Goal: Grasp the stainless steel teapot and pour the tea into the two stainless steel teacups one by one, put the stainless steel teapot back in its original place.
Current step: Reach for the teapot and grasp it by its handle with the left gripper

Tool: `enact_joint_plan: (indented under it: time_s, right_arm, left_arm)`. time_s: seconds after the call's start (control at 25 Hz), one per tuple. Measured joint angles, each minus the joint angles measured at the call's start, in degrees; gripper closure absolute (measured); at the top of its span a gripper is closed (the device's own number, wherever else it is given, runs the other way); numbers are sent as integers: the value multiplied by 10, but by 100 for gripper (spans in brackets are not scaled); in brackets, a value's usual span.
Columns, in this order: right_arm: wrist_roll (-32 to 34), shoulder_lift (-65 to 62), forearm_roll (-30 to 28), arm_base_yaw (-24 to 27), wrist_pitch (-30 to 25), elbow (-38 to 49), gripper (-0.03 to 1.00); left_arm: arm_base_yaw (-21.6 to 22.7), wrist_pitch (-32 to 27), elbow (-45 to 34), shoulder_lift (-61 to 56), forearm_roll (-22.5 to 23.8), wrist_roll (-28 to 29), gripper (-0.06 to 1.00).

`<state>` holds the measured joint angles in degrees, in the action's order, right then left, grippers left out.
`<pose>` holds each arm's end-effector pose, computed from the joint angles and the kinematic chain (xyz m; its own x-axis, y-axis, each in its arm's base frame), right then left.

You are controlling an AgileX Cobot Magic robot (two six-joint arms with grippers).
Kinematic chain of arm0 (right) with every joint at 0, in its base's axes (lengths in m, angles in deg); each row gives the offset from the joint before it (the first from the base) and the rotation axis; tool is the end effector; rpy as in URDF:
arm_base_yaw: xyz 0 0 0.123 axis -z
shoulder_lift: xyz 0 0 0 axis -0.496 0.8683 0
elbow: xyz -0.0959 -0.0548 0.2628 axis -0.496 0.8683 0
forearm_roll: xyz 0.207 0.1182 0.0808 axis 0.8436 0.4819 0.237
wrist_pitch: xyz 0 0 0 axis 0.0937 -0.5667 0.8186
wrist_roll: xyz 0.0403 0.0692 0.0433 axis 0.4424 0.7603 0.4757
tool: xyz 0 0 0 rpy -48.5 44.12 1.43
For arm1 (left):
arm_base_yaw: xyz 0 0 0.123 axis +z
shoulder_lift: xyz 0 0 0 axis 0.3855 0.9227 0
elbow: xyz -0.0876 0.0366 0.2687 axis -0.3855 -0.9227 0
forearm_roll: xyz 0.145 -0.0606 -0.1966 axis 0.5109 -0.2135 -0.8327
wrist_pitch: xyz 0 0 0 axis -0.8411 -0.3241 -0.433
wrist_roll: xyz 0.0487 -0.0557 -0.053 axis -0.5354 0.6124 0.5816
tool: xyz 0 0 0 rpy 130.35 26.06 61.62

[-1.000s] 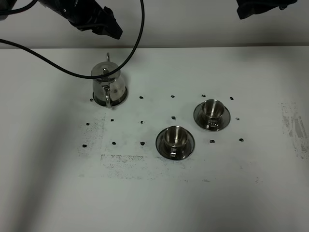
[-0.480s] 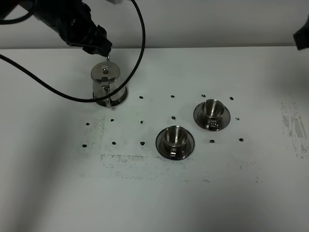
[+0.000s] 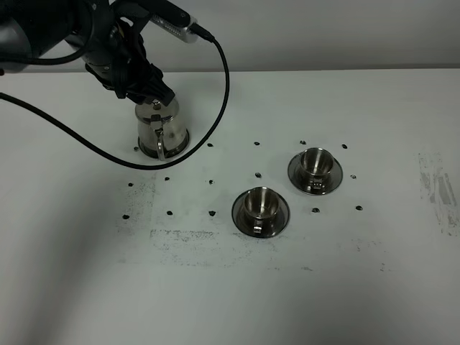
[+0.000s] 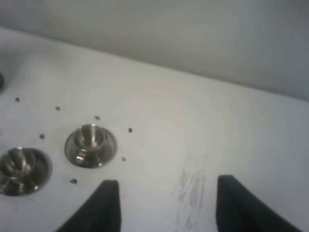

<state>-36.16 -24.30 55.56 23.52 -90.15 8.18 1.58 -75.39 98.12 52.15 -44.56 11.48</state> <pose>0.0773 0.0058 0.4170 -0.4664 -0.1607 -0.8698 -0.1359 0.9847 -0.1091 0.4247 -0.1552 0.2620 -0.6548 0.5876 -0.4754 0.5479 0.8023 0.2369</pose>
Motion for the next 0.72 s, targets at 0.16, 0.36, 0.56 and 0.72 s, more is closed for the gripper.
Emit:
enact_joint_plan:
  time_s: [0.16,0.36,0.56,0.72]
  right_arm:
    - [4,-77,-1,0,-21,50,53]
    - [7,-139,0,0,-55,100,53]
    - [7,-193,27,0,-60,169,53]
    - [4,-236,34,0,-50,222,53]
  left_arm:
    - [-6,-30,0,0,35,30,45]
    - [-23,-48,0,0,42,34,48]
    - [-51,-71,0,0,64,41,50]
    - [-64,-85,0,-3,69,48,50]
